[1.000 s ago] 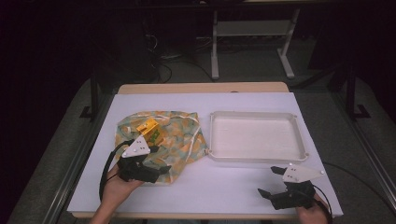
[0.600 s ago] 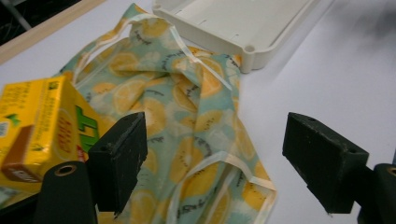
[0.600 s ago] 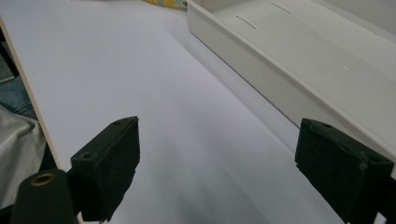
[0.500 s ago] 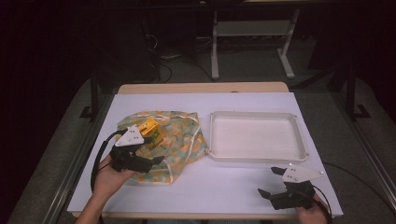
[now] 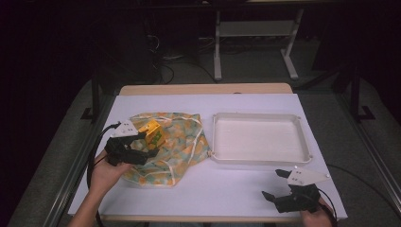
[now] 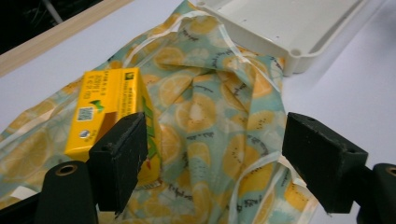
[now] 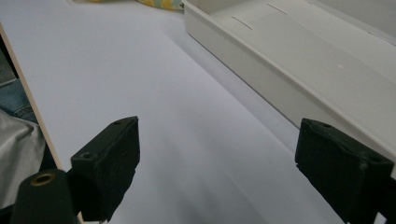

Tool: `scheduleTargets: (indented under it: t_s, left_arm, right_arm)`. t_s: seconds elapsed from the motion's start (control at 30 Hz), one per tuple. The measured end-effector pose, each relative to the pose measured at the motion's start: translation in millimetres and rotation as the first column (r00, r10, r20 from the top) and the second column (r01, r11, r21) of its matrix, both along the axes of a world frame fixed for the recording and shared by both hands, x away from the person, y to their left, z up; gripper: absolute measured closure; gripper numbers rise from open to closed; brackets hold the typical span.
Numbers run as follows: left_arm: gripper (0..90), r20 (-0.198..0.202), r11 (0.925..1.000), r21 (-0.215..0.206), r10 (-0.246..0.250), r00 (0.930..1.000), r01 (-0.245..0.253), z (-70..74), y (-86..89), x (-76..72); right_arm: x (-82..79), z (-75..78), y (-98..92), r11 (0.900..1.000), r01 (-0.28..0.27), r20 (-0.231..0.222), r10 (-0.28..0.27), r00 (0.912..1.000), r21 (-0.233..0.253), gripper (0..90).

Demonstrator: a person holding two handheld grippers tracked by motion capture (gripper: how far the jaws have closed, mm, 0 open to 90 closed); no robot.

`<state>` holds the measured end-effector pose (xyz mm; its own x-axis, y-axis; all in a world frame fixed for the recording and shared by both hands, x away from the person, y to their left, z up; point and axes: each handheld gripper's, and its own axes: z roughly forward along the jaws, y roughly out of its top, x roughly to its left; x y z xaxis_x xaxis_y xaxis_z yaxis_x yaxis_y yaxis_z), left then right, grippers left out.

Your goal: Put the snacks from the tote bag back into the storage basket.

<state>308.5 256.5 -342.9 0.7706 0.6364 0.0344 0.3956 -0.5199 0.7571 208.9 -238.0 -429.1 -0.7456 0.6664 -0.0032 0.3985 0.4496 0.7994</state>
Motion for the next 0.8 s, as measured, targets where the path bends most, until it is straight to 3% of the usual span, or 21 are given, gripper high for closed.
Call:
scheduleTargets:
  t_s: [0.5, 0.63, 0.8]
  left_arm:
    - [21.1, 0.023, 0.9963, 0.066, 0.054, 0.9983, -0.056, 7.2, 6.5, 25.9]
    - [21.3, 0.006, 0.9933, 0.095, 0.067, 0.9978, -0.067, 4.8, 6.7, 34.8]
    - [22.1, -0.004, 0.991, 0.1, 0.089, 0.996, -0.088, 0.2, 7.0, 44.7]
  right_arm:
    - [-0.3, 0.3, 0.3, 1.0, -0.007, 0.005, 0.007, 1.0, 0.001, 13.4]
    - [-0.6, 0.5, 0.5, 1.0, -0.008, 0.003, 0.008, 1.0, 0.002, 13.4]
    - [-1.1, 1.1, -0.5, 1.0, -0.005, 0.005, 0.005, 1.0, 0.004, 13.5]
